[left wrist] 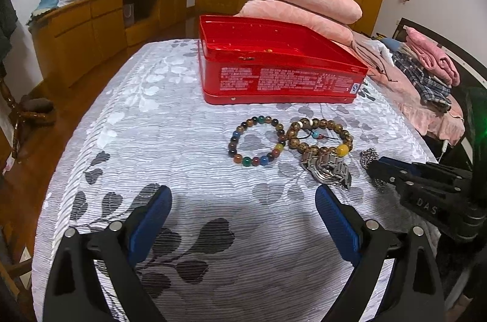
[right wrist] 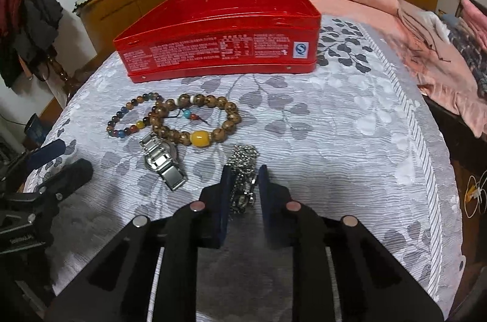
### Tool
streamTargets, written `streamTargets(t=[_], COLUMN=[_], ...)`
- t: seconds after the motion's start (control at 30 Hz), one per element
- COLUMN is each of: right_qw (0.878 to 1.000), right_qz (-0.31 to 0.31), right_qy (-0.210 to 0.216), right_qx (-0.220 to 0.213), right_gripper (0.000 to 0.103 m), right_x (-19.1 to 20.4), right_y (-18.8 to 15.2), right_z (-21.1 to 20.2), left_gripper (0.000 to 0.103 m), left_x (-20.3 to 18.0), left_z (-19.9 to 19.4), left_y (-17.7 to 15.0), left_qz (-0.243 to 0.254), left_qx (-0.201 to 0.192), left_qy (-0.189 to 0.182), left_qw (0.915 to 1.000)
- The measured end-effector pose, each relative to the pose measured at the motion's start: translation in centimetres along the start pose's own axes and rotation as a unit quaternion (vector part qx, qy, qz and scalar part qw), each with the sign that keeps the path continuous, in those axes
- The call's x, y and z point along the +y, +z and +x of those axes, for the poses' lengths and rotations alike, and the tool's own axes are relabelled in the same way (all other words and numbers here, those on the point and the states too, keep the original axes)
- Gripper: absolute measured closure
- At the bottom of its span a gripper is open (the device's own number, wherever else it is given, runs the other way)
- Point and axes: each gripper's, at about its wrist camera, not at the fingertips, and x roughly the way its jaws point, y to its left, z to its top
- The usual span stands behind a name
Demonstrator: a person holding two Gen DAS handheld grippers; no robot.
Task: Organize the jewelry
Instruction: 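Grasp the silver watch with the left tool while the right tool grasps the silver chain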
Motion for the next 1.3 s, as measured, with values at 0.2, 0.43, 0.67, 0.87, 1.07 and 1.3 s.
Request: streamTargets(t=[0.2, 0.43, 0.67, 0.87, 1.07, 1.3], right_qw=[1.0, 1.0, 0.999, 0.999, 0.999, 0.999], right_qz=[0.0, 0.023, 0.031, 0.037, 0.037, 0.039], right_qy=[-0.003, -0.012, -0.018, -0.006, 0.005, 0.007], right_qx=[0.004, -0.01, -0.02, -0.02, -0.022, -0.019], right_gripper=[0.089, 0.093, 0.093, 0.093, 0.093, 0.093], right_x=[0.2, -1.8, -3.6, -4.2, -4.1, -4.0], right_y=[0.2, -0.2, -0.5, -0.7, -0.8, -0.9], right_z=[0.6, -1.1, -2.2, -2.1, -1.8, -1.6], left_gripper=[0.01, 0.011, 0.011, 0.019, 0.03, 0.068], left_x=[-0.7, -2.4, -5.1, -6.6, -6.5, -5.0], left_z=[0.1, 0.6, 2.0, 3.9, 4.7, 4.1], left_y=[-0.1, 0.4, 1.0, 1.6, 1.6, 1.4], left_qz=[0.005, 0.01, 0.01, 0.009, 0.004, -0.007], left_qx=[0.002, 0.005, 0.014, 0.04, 0.051, 0.048], left_qy=[-0.005, -0.018, -0.039, -0.029, -0.019, -0.047], left_qw=[1.0, 0.9998, 0.9991, 0.9987, 0.9985, 0.9977])
